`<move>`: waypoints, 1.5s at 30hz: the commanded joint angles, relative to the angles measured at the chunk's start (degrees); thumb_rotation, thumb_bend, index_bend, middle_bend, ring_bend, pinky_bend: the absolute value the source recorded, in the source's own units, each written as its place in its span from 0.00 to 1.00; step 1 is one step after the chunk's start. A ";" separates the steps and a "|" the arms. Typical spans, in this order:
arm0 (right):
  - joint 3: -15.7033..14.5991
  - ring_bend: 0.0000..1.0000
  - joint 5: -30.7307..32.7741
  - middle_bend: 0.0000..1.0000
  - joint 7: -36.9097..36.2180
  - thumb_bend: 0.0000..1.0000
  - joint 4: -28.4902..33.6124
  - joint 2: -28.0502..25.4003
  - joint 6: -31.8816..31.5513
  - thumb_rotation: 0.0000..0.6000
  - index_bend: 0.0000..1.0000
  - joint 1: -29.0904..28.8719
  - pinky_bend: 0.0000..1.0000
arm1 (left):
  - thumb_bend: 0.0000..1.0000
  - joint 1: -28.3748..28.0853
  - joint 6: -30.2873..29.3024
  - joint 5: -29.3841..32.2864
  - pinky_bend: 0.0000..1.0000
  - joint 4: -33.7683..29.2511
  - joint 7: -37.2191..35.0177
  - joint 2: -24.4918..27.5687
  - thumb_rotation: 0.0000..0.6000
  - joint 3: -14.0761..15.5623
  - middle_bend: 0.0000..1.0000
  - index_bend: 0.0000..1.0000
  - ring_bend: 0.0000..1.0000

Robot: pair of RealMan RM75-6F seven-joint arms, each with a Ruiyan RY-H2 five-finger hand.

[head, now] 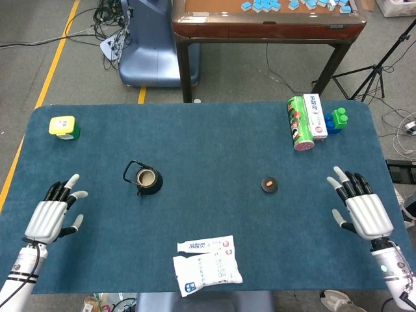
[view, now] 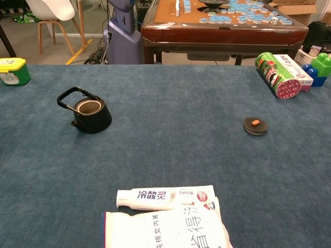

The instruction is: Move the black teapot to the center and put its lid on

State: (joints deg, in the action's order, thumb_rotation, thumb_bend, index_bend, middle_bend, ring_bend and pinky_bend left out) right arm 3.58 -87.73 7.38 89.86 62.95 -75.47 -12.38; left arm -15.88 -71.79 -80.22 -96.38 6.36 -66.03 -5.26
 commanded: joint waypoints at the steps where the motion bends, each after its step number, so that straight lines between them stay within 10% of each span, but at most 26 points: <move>1: 0.33 0.00 0.31 0.00 0.98 0.40 0.58 -0.16 0.60 1.00 0.10 -0.65 0.00 | 0.39 -2.04 3.36 3.09 0.00 -2.16 -0.93 1.07 1.00 -1.52 0.00 0.30 0.00; 28: 3.36 0.00 1.78 0.00 4.75 0.40 8.04 -5.51 3.97 1.00 0.10 -6.01 0.00 | 0.41 -14.75 12.74 32.62 0.00 -4.64 15.69 -3.16 0.99 -7.30 0.00 0.31 0.00; 45: 3.56 0.00 2.23 0.00 6.29 0.40 7.19 -5.43 2.98 1.00 0.10 -6.60 0.00 | 0.41 -23.57 19.07 46.53 0.00 3.66 18.23 -6.72 0.65 -9.01 0.00 0.31 0.00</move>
State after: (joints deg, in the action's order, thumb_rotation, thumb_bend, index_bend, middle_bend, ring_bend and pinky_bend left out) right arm 7.13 -85.52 13.65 97.07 57.52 -72.47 -18.97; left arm -38.82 -53.18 -34.42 -93.18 24.33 -72.47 -14.19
